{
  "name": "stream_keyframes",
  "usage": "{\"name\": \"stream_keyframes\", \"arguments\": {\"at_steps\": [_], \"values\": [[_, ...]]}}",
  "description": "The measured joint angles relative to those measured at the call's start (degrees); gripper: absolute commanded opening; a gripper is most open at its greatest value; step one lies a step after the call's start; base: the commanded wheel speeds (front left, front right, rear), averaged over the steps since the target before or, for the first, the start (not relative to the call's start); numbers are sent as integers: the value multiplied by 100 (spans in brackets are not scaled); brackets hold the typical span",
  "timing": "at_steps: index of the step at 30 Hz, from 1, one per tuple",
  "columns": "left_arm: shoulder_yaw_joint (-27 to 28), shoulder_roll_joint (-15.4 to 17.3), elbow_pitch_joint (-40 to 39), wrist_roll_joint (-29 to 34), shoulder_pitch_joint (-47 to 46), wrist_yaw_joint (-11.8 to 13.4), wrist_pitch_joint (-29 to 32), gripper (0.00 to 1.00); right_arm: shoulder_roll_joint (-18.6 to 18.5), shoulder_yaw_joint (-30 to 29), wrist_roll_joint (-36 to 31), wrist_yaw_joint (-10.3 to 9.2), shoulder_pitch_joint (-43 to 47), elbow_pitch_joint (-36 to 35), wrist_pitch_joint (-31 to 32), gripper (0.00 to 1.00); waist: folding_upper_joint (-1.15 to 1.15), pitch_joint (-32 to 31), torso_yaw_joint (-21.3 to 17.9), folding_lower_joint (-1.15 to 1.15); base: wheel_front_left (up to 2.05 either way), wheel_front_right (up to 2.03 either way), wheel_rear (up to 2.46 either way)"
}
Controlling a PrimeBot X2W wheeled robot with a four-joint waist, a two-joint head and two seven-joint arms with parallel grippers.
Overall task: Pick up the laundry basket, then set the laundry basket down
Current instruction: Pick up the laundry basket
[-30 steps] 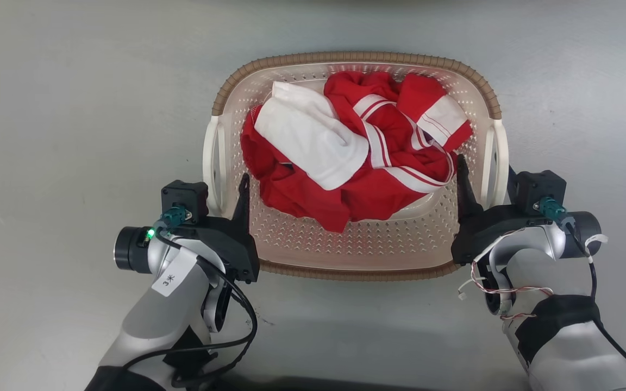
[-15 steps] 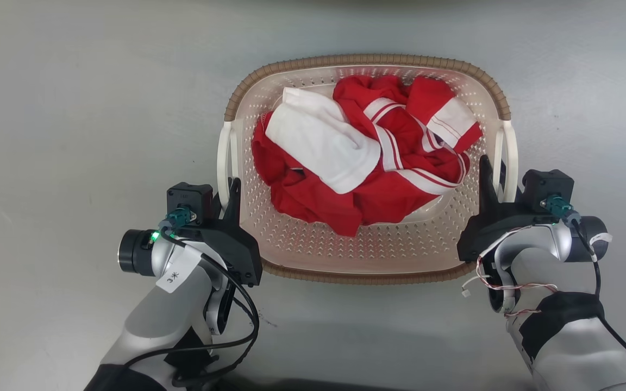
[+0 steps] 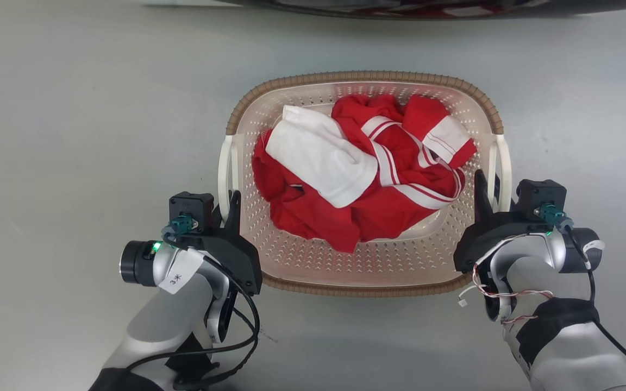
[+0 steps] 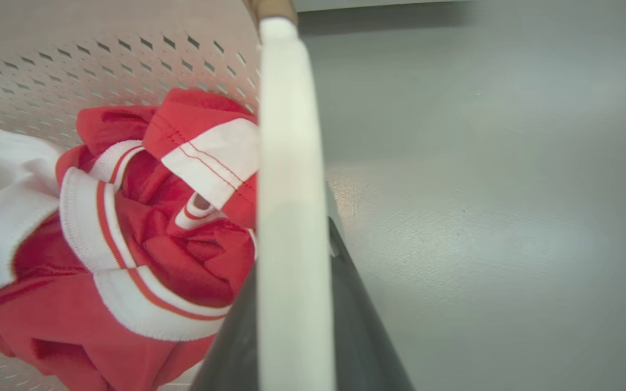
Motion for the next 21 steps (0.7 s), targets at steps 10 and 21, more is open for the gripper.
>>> {"name": "stream_keyframes", "arguments": {"at_steps": [10,21], "values": [[-243,-7,181,-268,154,42,2,0,4,350,387,-7,179,212,0,0,0,-594,-20,0,0,0,0],[-509,-10,415,-522,532,43,236,0,24,906,994,-8,600,364,134,0,0,-1382,-74,-2,0,0,0]]}}
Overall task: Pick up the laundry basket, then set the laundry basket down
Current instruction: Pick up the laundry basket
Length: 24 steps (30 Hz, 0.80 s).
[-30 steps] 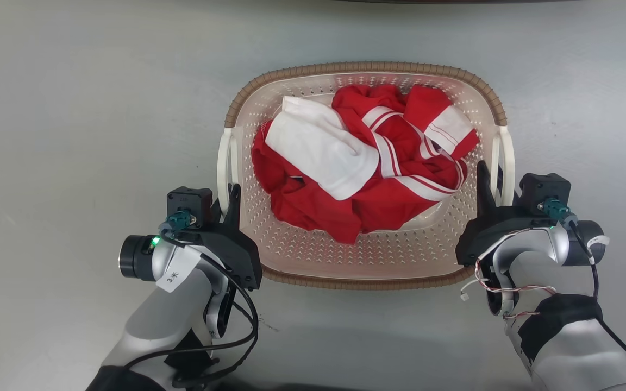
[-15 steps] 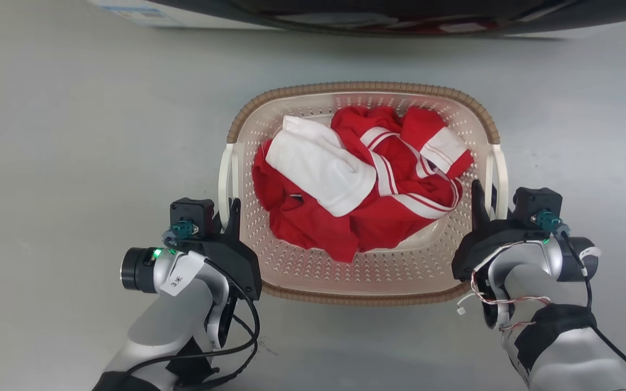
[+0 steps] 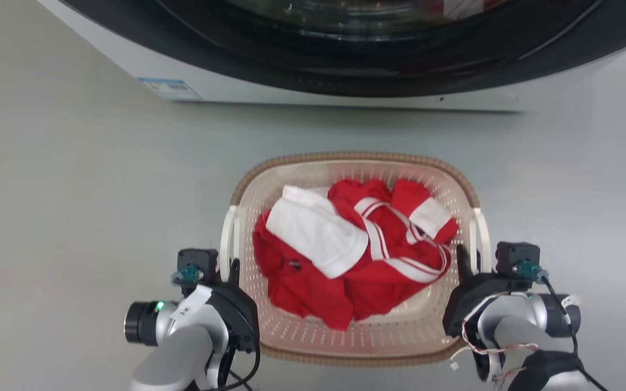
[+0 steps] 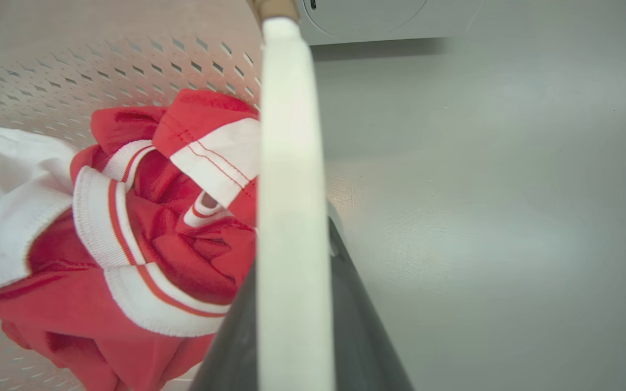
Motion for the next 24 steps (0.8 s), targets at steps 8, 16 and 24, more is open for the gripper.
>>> {"name": "stream_keyframes", "arguments": {"at_steps": [8,16,24], "values": [[-203,0,155,-125,385,-4,279,0,13,442,478,-16,410,30,349,0,0,-670,-77,0,0,0,0],[-314,0,375,-256,821,-105,550,0,37,860,947,-25,865,20,648,0,-1,-1353,-161,0,0,0,0],[-432,0,564,-378,1261,-179,770,0,46,1281,1407,-48,1324,-42,896,0,-1,-2039,-246,0,0,0,0]]}}
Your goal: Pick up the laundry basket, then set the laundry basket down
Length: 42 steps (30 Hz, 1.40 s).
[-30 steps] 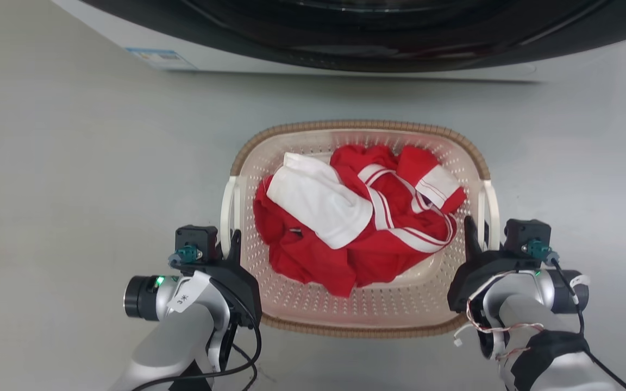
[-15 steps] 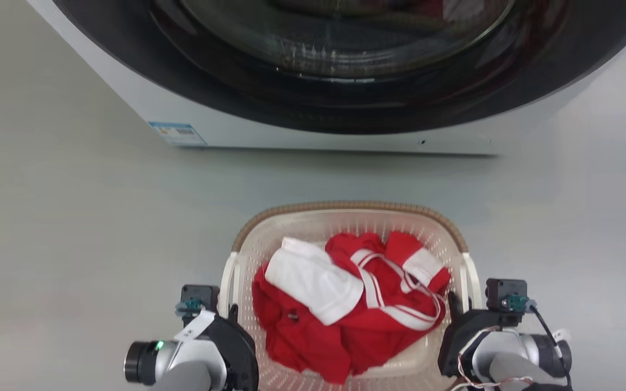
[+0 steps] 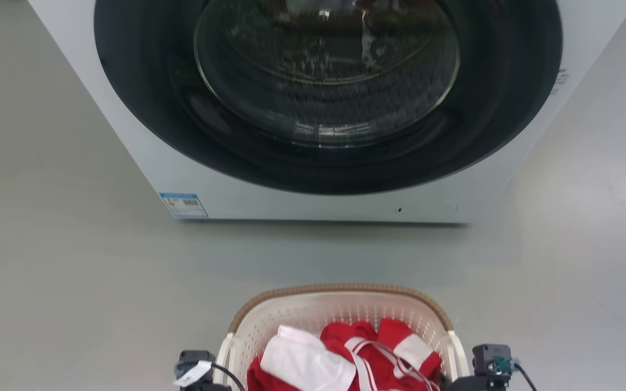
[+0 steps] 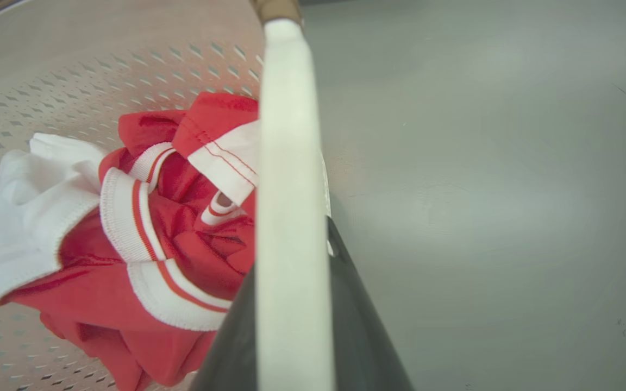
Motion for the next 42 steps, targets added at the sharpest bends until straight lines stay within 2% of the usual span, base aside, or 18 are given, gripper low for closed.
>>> {"name": "stream_keyframes", "arguments": {"at_steps": [17,42], "values": [[-153,3,218,-94,690,-125,298,0,12,616,706,-45,677,-38,334,0,0,-1291,-172,0,0,0,0],[-212,24,257,-130,690,-125,299,0,7,1090,1258,-53,658,8,246,0,1,-1460,-245,2,0,0,0]]}}
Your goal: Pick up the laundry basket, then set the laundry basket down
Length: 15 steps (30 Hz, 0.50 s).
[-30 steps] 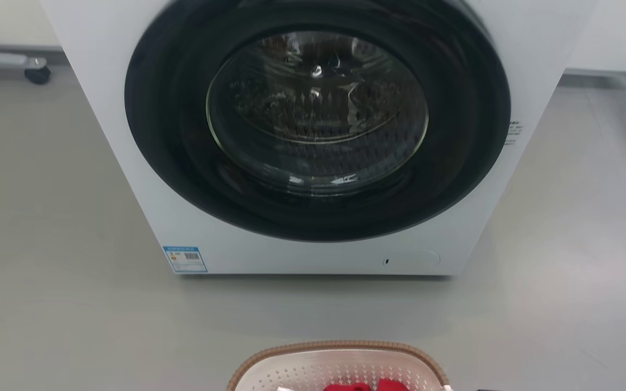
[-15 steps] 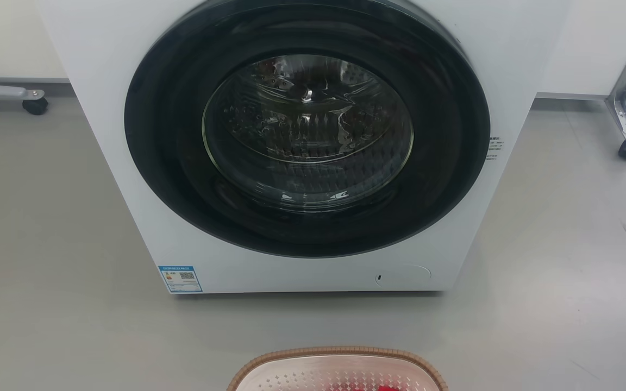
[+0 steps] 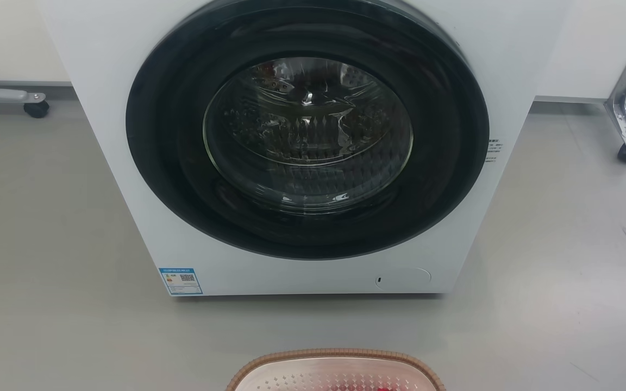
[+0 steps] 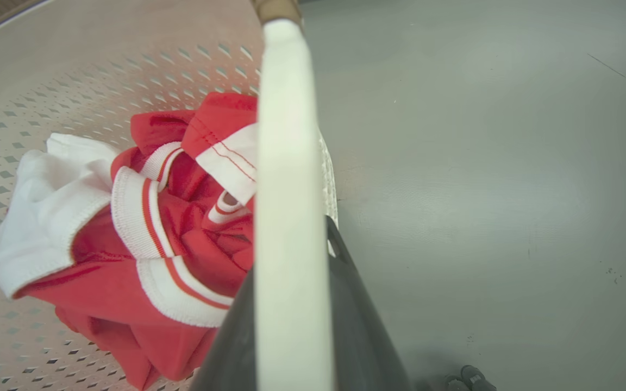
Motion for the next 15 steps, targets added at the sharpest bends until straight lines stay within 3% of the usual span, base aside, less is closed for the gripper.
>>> {"name": "stream_keyframes", "arguments": {"at_steps": [15], "values": [[-57,8,19,-8,1,0,-1,0,-4,270,303,-24,-16,31,-101,0,0,-36,-4,0,0,0,0]]}}
